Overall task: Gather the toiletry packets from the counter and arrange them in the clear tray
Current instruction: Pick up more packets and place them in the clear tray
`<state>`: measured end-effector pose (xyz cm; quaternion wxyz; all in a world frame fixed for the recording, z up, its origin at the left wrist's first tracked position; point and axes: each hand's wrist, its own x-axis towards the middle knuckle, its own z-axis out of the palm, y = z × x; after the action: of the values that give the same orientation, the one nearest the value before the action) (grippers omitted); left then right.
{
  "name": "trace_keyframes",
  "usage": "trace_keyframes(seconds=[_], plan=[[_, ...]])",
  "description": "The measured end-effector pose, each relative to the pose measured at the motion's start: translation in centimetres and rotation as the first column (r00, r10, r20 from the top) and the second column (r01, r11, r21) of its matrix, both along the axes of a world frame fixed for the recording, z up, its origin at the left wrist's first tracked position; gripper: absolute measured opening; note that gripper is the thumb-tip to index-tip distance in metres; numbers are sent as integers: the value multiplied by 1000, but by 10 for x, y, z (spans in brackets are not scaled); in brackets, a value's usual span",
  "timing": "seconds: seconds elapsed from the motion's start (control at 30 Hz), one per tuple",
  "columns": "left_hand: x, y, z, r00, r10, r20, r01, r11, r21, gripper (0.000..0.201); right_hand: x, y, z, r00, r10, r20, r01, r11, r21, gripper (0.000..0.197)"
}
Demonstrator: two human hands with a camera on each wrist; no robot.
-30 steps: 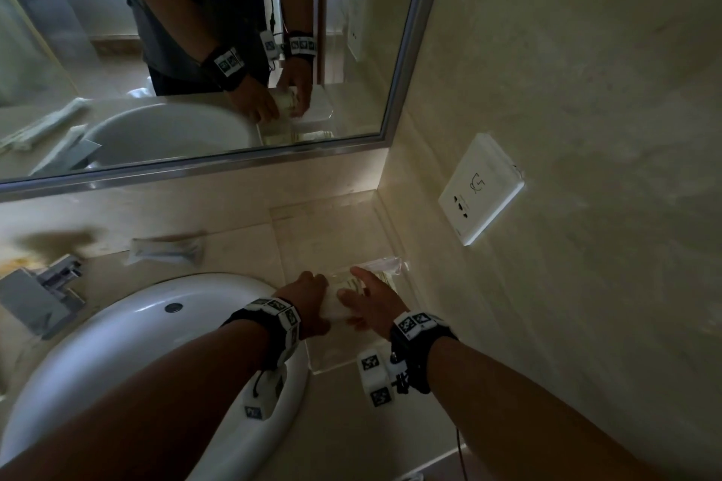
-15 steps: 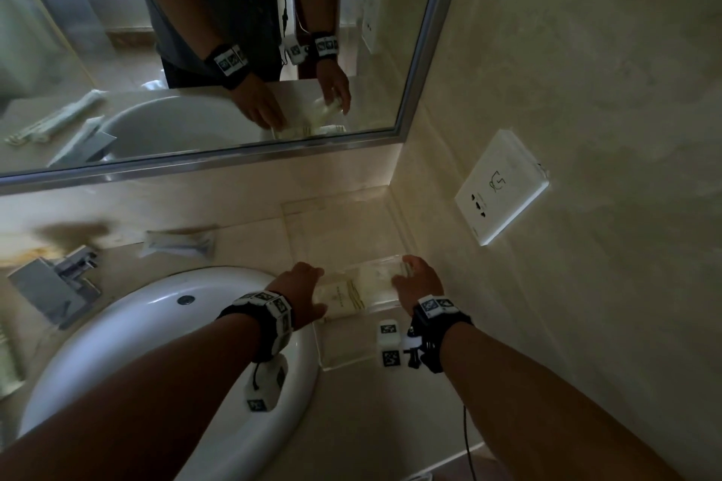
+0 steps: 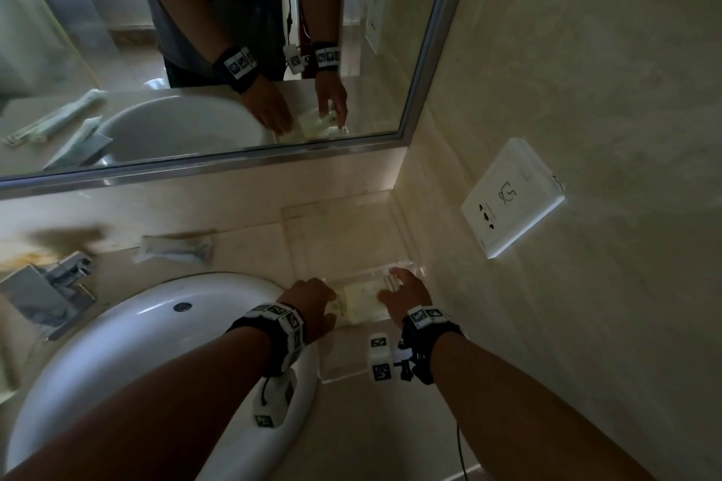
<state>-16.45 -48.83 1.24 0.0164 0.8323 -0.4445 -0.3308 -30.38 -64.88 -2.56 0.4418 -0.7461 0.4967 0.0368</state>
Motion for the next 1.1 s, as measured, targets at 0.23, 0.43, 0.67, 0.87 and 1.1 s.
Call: trace_keyframes(seconds=[0.23, 0.43, 0.67, 0.87, 1.1], plan=[[13, 10, 3, 999, 28, 18, -28, 1000, 5, 54, 24, 21, -14, 999, -24, 27, 22, 995, 93, 56], [19, 18, 1, 998, -69, -4, 70, 998, 12, 45, 35, 27, -18, 1000, 15, -2, -15, 997, 74, 49], [12, 24, 1, 951, -309, 12, 303, 940, 158, 47, 43, 32, -24, 998, 60, -29, -58, 995, 86, 36], [7, 26, 0, 936, -350, 33, 337, 920, 198, 52, 44, 38, -19, 990, 122, -71, -120, 992, 40, 34], [-2, 24, -3, 927, -376, 10, 364, 903, 228, 59, 40, 39, -8, 928, 260, -267, -292, 952, -89, 58]])
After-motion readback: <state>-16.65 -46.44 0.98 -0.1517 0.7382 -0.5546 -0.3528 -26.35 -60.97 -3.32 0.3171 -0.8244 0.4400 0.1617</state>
